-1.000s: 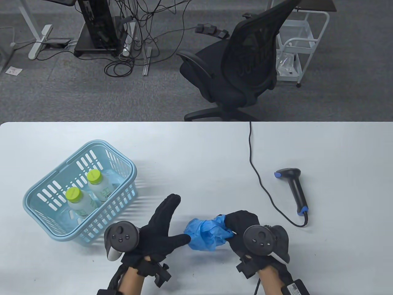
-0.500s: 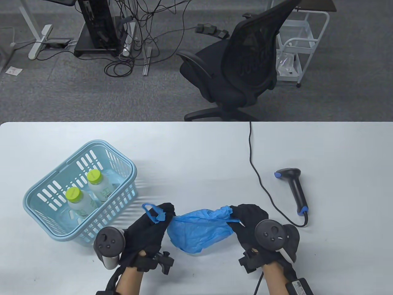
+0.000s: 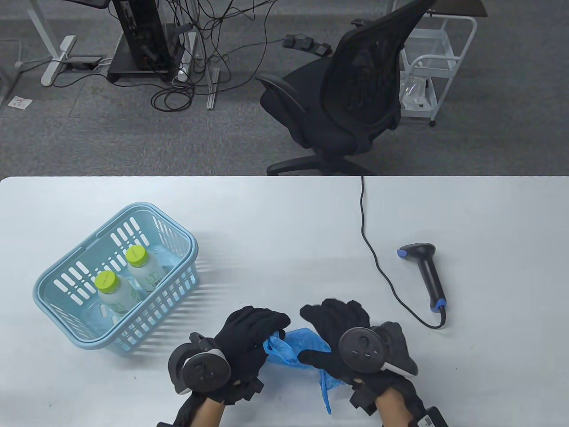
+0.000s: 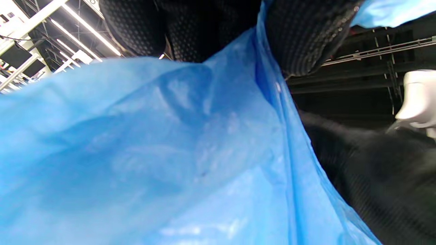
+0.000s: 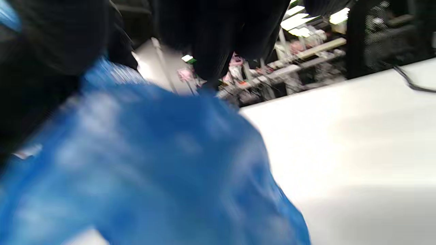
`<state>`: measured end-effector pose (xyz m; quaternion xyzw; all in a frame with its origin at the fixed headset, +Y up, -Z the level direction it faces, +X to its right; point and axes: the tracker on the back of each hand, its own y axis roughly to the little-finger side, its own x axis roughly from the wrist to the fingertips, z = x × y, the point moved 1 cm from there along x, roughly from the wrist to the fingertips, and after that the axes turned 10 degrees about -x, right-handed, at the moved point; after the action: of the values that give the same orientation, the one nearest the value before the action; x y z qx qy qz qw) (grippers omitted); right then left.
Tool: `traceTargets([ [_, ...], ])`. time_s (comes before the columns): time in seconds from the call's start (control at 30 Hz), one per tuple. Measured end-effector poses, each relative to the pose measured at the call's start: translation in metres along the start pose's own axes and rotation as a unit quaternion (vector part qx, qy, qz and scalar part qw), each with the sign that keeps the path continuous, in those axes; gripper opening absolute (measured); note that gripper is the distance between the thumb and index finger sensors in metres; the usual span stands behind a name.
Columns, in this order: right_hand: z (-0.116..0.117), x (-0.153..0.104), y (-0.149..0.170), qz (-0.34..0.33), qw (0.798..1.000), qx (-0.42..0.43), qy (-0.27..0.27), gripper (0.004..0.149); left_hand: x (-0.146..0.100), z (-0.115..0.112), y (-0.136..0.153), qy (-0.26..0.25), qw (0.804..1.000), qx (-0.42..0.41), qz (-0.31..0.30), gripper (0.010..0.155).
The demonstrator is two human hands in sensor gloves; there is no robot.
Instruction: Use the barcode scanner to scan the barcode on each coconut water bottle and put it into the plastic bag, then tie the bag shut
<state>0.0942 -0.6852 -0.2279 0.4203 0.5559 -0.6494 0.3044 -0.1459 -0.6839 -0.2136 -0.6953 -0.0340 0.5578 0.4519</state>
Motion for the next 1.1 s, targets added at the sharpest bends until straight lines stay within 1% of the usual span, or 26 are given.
traceTargets([
  [0.03,0.005,0.003,0.002,-0.015,1.000,0.004,-0.013,0.050,0.000,0.001,0.002,0.007,1.000,-0.011,0.003,0.039],
  [0.07,0.009,0.003,0.005,-0.009,0.999,0.035,-0.021,0.040,-0.001,0.001,0.004,0.015,1.000,-0.024,0.007,0.039],
  [0.1,0.009,0.003,0.007,-0.009,0.998,0.059,-0.020,0.037,-0.002,0.002,0.006,0.018,0.999,-0.032,0.012,0.040],
  [0.13,0.007,0.003,0.009,-0.007,0.997,0.072,-0.016,0.037,-0.002,0.003,0.008,0.021,0.999,-0.036,0.017,0.041],
  [0.27,-0.003,-0.005,0.029,0.065,0.988,0.125,0.063,0.036,-0.005,0.009,0.021,0.031,0.997,-0.050,0.045,0.047],
  [0.37,-0.008,-0.014,0.040,0.133,0.976,0.115,0.126,0.036,-0.007,0.009,0.032,0.066,0.994,-0.037,0.084,0.050],
  [0.4,-0.009,-0.016,0.040,0.151,0.972,0.101,0.147,0.037,-0.007,0.009,0.036,0.078,0.991,-0.030,0.107,0.050],
  [0.47,-0.010,-0.016,0.038,0.158,0.974,0.068,0.145,0.037,-0.008,0.009,0.045,0.109,0.981,-0.022,0.161,0.052],
  [0.53,-0.008,-0.015,0.034,0.161,0.977,0.023,0.138,0.038,-0.009,0.018,0.050,0.122,0.973,-0.026,0.196,0.064],
  [0.57,-0.007,-0.014,0.031,0.163,0.977,-0.003,0.137,0.037,-0.009,0.028,0.050,0.103,0.973,-0.044,0.202,0.067],
  [0.6,-0.007,-0.013,0.030,0.163,0.977,-0.018,0.136,0.037,-0.009,0.039,0.047,0.060,0.977,-0.069,0.194,0.065],
  [0.63,-0.007,-0.011,0.027,0.165,0.977,-0.031,0.134,0.037,-0.010,0.051,0.043,0.003,0.978,-0.108,0.177,0.064],
  [0.67,-0.007,-0.010,0.026,0.165,0.976,-0.036,0.134,0.037,-0.012,0.058,0.036,-0.041,0.977,-0.137,0.159,0.064],
  [0.7,-0.006,-0.008,0.023,0.159,0.977,-0.041,0.134,0.037,-0.012,0.066,0.023,-0.091,0.976,-0.159,0.119,0.066],
  [0.73,-0.005,-0.007,0.021,0.154,0.978,-0.045,0.131,0.037,-0.011,0.068,0.014,-0.099,0.980,-0.147,0.094,0.070],
  [0.77,-0.004,-0.005,0.018,0.148,0.979,-0.050,0.128,0.038,-0.010,0.066,-0.003,-0.088,0.990,-0.093,0.062,0.074],
  [0.8,-0.002,-0.003,0.015,0.140,0.980,-0.057,0.126,0.037,-0.006,0.058,-0.019,-0.053,0.998,-0.012,0.033,0.078],
  [0.83,-0.002,-0.002,0.013,0.134,0.981,-0.059,0.125,0.037,-0.004,0.048,-0.029,-0.016,0.998,0.054,0.019,0.081],
  [0.87,-0.001,-0.002,0.011,0.126,0.983,-0.059,0.123,0.037,-0.001,0.027,-0.039,0.041,0.990,0.136,0.010,0.084],
  [0.9,0.000,-0.001,0.008,0.113,0.985,-0.054,0.121,0.038,0.002,0.006,-0.043,0.099,0.976,0.192,0.015,0.089],
  [0.93,0.001,-0.001,0.006,0.103,0.987,-0.047,0.118,0.037,0.004,-0.013,-0.042,0.147,0.959,0.240,0.034,0.091],
  [0.97,0.002,-0.001,0.005,0.098,0.988,-0.039,0.113,0.037,0.005,-0.031,-0.038,0.175,0.938,0.293,0.056,0.092],
  [1.0,0.003,-0.002,0.004,0.093,0.989,-0.033,0.110,0.038,0.007,-0.042,-0.034,0.192,0.925,0.321,0.062,0.090],
  [1.03,0.003,-0.002,0.003,0.072,0.992,-0.023,0.105,0.037,0.009,-0.050,-0.027,0.207,0.907,0.357,0.077,0.086],
  [1.07,0.002,-0.003,0.003,0.053,0.993,-0.009,0.100,0.038,0.010,-0.051,-0.020,0.193,0.903,0.375,0.087,0.079],
  [1.1,0.002,-0.003,0.004,0.040,0.995,0.005,0.093,0.038,0.011,-0.049,-0.012,0.177,0.904,0.377,0.097,0.072],
])
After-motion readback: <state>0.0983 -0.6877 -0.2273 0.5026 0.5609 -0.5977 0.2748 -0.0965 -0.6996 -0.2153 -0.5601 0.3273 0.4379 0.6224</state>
